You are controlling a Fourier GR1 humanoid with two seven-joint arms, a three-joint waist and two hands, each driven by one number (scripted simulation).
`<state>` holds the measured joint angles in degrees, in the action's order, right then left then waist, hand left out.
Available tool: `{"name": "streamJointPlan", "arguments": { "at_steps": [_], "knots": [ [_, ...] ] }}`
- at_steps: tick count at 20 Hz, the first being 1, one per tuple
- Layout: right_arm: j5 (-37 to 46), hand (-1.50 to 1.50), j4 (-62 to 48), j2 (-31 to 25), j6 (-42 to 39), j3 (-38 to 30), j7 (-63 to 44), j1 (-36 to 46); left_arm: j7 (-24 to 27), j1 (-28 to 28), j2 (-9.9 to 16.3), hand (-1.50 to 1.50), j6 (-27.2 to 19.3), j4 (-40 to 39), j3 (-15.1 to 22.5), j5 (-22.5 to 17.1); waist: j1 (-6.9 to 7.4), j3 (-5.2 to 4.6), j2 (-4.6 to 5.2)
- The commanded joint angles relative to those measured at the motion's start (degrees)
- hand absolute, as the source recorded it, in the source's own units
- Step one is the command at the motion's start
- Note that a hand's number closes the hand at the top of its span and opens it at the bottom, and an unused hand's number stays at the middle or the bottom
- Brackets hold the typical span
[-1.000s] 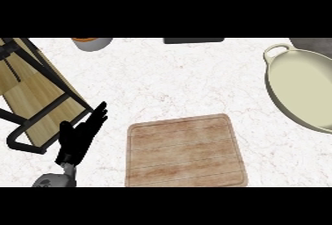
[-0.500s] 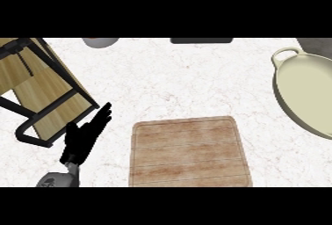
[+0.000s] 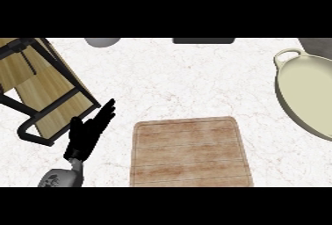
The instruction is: Pick the squash from the cutting board and place it in the pot
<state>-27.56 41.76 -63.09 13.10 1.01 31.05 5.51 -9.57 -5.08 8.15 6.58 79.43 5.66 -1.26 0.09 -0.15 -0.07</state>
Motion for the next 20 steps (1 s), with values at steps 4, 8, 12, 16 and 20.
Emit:
{"name": "streamJointPlan", "arguments": {
  "at_steps": [4,8,12,16,20],
  "knots": [
    [7.8,1.50,6.3,-5.4,-0.4,5.9,-18.7,9.9,1.8,2.4,-2.3,0.00,-0.6,0.2,2.6,2.2,0.94,0.09,0.21],
    [16.0,1.50,1.2,-1.2,-0.1,11.6,-24.3,18.5,1.5,2.2,0.8,0.00,2.6,1.9,0.5,0.2,2.31,0.16,0.45],
    [23.6,1.50,-2.4,1.5,-1.4,15.5,-27.1,24.9,2.7,1.4,-1.1,0.00,0.7,-1.1,1.7,2.6,2.14,0.16,0.55],
    [34.0,1.50,-5.9,0.8,1.5,22.2,-33.4,29.0,2.1,-2.3,0.2,0.00,2.5,-2.6,0.2,1.4,3.32,0.09,1.04],
    [41.9,1.50,-11.0,5.5,0.1,27.6,-38.2,33.1,-0.7,-3.5,-0.5,0.00,3.0,-1.4,-0.8,-0.7,3.08,0.15,0.84]
  ]
}}
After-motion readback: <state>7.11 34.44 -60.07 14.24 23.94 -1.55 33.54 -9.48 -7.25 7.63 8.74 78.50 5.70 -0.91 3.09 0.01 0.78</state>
